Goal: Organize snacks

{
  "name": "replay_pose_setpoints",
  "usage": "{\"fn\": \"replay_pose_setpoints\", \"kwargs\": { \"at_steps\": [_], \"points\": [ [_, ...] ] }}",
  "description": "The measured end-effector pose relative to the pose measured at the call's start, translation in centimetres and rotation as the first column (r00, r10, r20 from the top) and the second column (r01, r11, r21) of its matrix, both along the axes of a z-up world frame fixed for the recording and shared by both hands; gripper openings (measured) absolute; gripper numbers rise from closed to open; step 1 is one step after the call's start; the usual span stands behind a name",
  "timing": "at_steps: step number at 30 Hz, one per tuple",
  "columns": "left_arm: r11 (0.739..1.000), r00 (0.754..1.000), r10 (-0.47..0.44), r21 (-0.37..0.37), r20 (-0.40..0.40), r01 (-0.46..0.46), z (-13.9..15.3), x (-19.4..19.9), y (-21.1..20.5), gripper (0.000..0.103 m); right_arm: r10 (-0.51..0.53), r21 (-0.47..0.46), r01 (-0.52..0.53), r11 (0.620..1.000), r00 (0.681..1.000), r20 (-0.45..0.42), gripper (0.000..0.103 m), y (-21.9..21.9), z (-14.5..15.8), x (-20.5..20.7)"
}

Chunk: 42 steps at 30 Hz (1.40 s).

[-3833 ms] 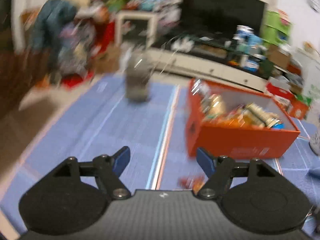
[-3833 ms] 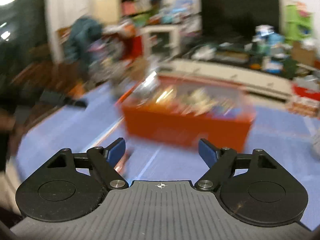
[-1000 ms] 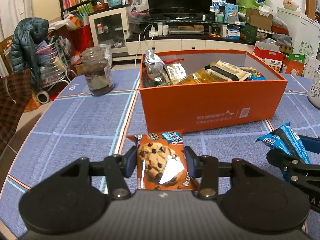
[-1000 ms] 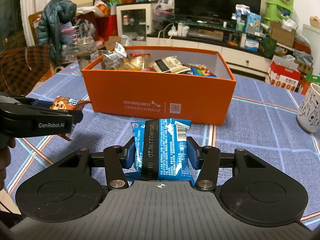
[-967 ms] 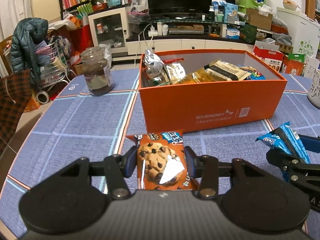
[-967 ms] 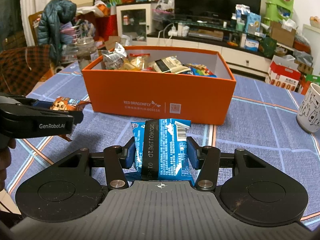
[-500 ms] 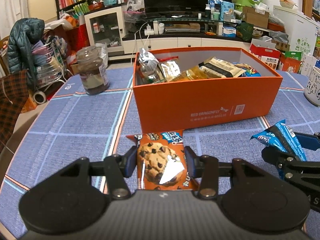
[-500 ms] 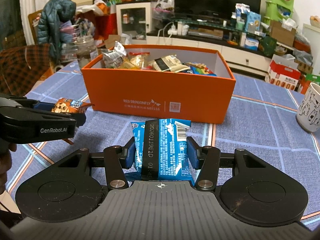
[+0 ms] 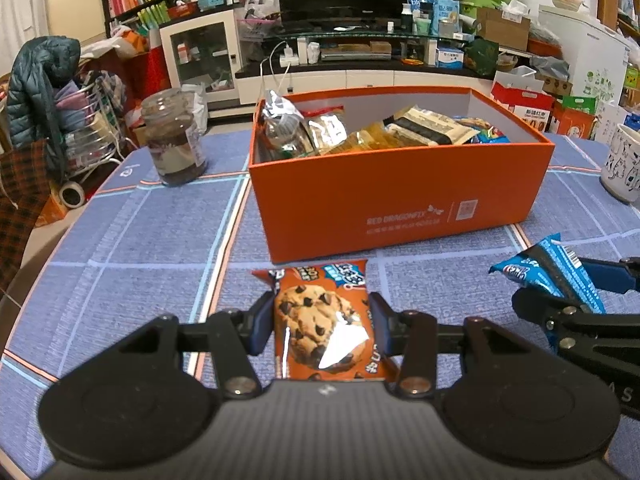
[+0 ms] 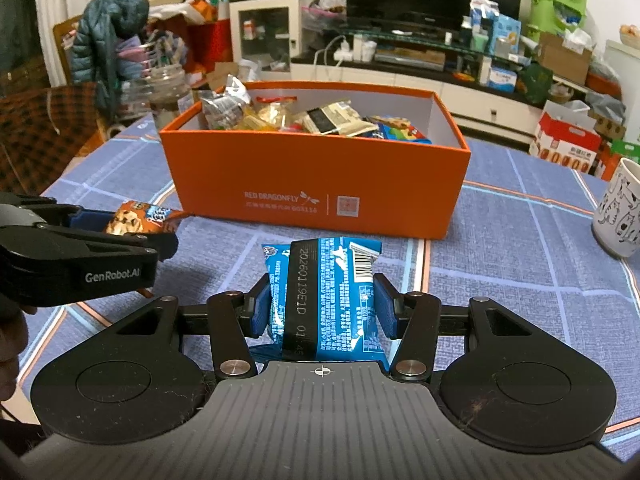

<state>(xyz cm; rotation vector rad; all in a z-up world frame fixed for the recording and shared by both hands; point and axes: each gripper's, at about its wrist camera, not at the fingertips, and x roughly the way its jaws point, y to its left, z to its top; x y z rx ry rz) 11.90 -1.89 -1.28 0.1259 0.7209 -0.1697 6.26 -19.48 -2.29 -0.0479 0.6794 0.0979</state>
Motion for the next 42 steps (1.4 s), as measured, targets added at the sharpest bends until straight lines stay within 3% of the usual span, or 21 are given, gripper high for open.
{"fn": "replay_pose_setpoints", "kwargs": {
  "at_steps": [2,5,9,14,17,20,21,22,23,25,26,27,28,31,36,42],
  "points": [
    [1.000,1.000,0.002,-0.029,0.017,-0.002,1.0,-0.5,0.3,0.046,0.008,0.016,-0.008,1.000,1.000,0.012,0.039,-0.2,0.6,-0.3],
    [0.997,0.995,-0.009,-0.071,0.104,0.016,4.4,-1.5,1.0,0.046,0.010,0.063,-0.015,0.998,0.997,0.081,0.039,-1.3,3.4,-1.8],
    [0.992,0.989,-0.014,-0.125,0.147,0.032,8.0,0.8,1.1,0.046,-0.004,0.096,-0.011,0.995,0.987,0.163,0.039,-3.2,7.1,-1.2],
    [0.996,0.987,-0.012,-0.085,0.163,0.026,10.3,6.3,-1.4,0.046,-0.030,0.134,0.005,0.991,0.983,0.179,0.039,-4.3,10.6,4.4],
    [1.000,0.993,0.007,-0.010,0.115,-0.006,9.9,10.8,-3.2,0.046,-0.044,0.097,0.028,0.995,0.984,0.172,0.039,-3.9,11.8,8.8],
    [0.999,0.998,0.048,-0.009,0.042,-0.047,8.8,14.4,-3.7,0.049,-0.056,0.111,0.046,0.993,0.995,0.084,0.040,-3.6,11.7,13.9],
    [0.999,0.999,0.047,-0.007,0.017,-0.047,8.6,15.0,-3.8,0.061,-0.061,0.108,0.054,0.993,0.996,0.061,0.049,-3.5,11.4,15.1],
    [0.999,0.999,0.049,-0.011,-0.006,-0.049,8.5,15.2,-3.8,0.069,-0.072,0.091,0.068,0.994,0.997,0.040,0.073,-3.4,11.1,16.0],
    [0.998,0.998,0.058,-0.016,0.000,-0.058,8.8,14.9,-3.5,0.070,-0.096,0.070,0.094,0.993,0.995,0.030,0.080,-3.3,11.1,16.4],
    [0.999,0.999,0.038,-0.034,0.028,-0.037,9.4,13.2,-3.0,0.076,-0.117,0.087,0.111,0.990,0.991,0.064,0.081,-3.6,11.7,15.4],
    [0.999,0.999,0.033,-0.036,0.037,-0.032,9.6,12.4,-2.9,0.082,-0.114,0.112,0.105,0.988,0.990,0.082,0.084,-3.8,12.2,14.4],
    [0.999,0.998,0.037,-0.033,0.054,-0.036,9.9,11.2,-2.7,0.096,-0.117,0.134,0.103,0.986,0.988,0.101,0.092,-4.0,12.6,12.9],
    [0.999,0.996,0.047,-0.030,0.076,-0.045,10.1,10.2,-2.6,0.095,-0.118,0.142,0.100,0.985,0.986,0.119,0.096,-4.1,13.0,11.5],
    [0.999,0.994,0.041,-0.020,0.102,-0.039,10.3,6.5,-2.1,0.096,-0.106,0.149,0.085,0.985,0.984,0.146,0.096,-4.2,13.0,6.5],
    [0.999,0.997,0.037,-0.008,0.073,-0.036,9.0,1.2,-1.1,0.096,-0.136,0.177,0.118,0.977,0.987,0.090,0.096,-4.7,10.1,-0.6],
    [0.997,0.994,0.075,-0.021,0.079,-0.073,6.3,-3.0,0.5,0.096,-0.164,0.174,0.158,0.972,0.986,0.017,0.096,-4.0,5.2,-3.4]
  ]
}}
